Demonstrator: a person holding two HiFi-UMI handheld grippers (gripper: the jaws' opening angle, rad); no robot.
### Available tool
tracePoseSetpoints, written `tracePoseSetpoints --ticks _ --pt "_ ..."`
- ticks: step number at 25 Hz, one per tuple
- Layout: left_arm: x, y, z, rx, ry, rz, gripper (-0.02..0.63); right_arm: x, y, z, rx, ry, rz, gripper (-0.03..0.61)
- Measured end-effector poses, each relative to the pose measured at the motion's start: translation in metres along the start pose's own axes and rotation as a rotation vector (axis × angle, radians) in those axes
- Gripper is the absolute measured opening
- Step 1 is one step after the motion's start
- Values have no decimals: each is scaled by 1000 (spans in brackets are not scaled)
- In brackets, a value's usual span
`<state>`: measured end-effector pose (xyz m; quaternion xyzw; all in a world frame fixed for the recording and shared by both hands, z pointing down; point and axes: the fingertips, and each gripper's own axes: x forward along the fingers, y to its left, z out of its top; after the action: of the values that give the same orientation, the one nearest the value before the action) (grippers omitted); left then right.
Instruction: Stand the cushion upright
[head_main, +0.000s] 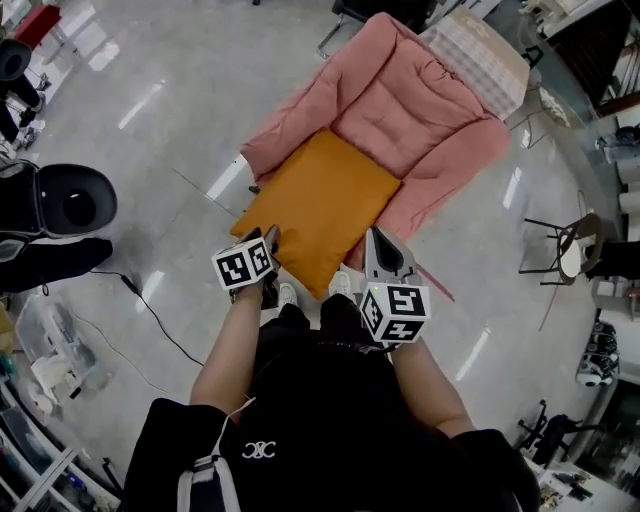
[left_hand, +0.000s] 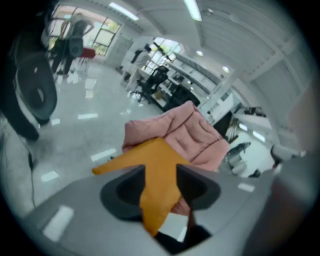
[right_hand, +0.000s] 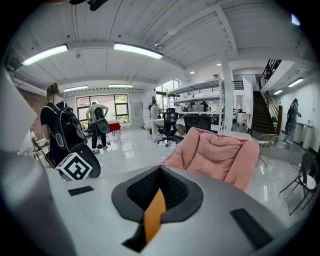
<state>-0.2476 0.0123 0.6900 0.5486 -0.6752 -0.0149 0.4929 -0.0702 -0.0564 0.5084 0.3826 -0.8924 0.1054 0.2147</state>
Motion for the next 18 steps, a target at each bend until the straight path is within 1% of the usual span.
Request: tracePoseSetpoints --ticks 2,3,4,5,9,13,16,18 --pt "16 13 -20 -178 31 -56 220 1 -6 -10 10 22 -15 -9" --pt "25 19 -30 -255 45 -75 263 0 -8 -16 14 35 -21 -9" --pt "34 27 -41 -309 60 -79 301 -1 -10 -22 18 48 -26 -9" --pt "43 36 -53 -342 76 -68 330 -2 -13 -29 22 61 -33 -9" --pt "82 73 -98 -391 150 22 424 -6 -27 -50 38 112 -73 -9" --pt "111 100 -149 -400 245 101 496 -13 -42 -72 46 165 -107 -9" --pt "127 111 -175 -419 294 126 515 -15 -49 -83 55 184 -123 -9" --pt "134 115 -188 -458 309 132 523 -15 -53 -90 58 196 -130 -9"
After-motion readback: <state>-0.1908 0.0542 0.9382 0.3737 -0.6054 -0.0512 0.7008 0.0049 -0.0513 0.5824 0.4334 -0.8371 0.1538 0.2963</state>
